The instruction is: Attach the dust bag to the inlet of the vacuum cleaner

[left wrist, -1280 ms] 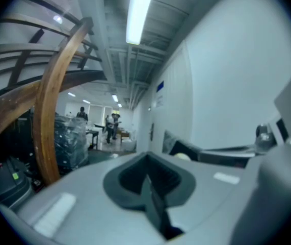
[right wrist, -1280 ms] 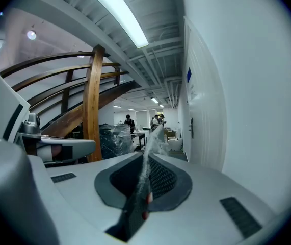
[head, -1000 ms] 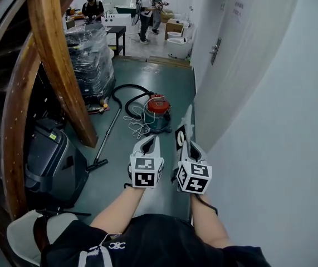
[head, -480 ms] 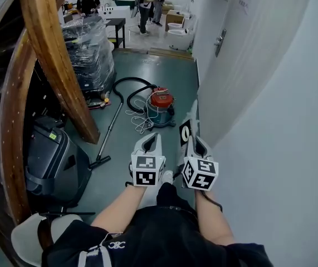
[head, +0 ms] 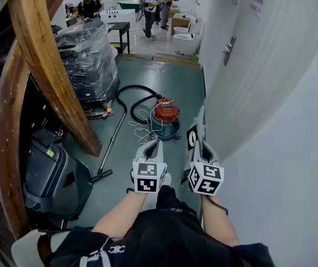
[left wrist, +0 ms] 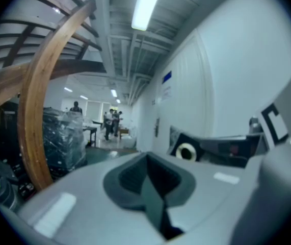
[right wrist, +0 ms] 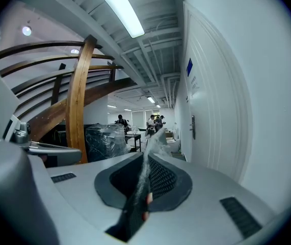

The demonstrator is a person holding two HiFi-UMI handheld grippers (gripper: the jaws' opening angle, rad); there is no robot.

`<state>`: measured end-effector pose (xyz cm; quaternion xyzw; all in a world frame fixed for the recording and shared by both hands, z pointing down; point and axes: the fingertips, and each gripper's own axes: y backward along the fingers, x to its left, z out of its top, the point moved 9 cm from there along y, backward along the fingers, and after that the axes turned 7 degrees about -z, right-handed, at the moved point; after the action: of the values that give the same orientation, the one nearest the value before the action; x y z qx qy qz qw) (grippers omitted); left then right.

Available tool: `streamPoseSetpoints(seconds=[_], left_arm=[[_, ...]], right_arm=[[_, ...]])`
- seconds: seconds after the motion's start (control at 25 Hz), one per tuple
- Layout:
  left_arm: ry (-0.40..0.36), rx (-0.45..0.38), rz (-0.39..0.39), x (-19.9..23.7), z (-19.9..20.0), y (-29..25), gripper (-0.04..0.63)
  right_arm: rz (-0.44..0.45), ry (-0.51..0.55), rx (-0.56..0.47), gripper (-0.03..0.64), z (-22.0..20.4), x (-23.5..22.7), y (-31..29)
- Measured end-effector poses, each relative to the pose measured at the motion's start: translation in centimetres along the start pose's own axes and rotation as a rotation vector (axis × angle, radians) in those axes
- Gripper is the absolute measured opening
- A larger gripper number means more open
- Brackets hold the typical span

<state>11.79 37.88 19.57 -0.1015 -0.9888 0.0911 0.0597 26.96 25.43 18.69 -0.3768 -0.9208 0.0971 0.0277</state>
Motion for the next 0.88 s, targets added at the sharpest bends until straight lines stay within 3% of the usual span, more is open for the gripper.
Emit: streamPoseSetpoints(seconds=[0.24, 0.4, 0.88], left_arm=[[-0.013, 0.006, -0.017, 2.1, 2.0, -7.8, -0.004], [0.019, 0.031, -0.017, 3.8, 1.7, -11.7, -0.004], [0.030, 0.102, -0.007, 6.5, 2.8, -18.2, -0.003]], right_arm=[[0.000, -0.006, -0.001, 0.017, 1.3, -1.8, -8.1], [0.001, -0.017, 0.008, 0.017, 1.3, -2.6, -12.0], [0.001, -0.058, 0.045, 0.017, 1.9, -3.9, -19.2]])
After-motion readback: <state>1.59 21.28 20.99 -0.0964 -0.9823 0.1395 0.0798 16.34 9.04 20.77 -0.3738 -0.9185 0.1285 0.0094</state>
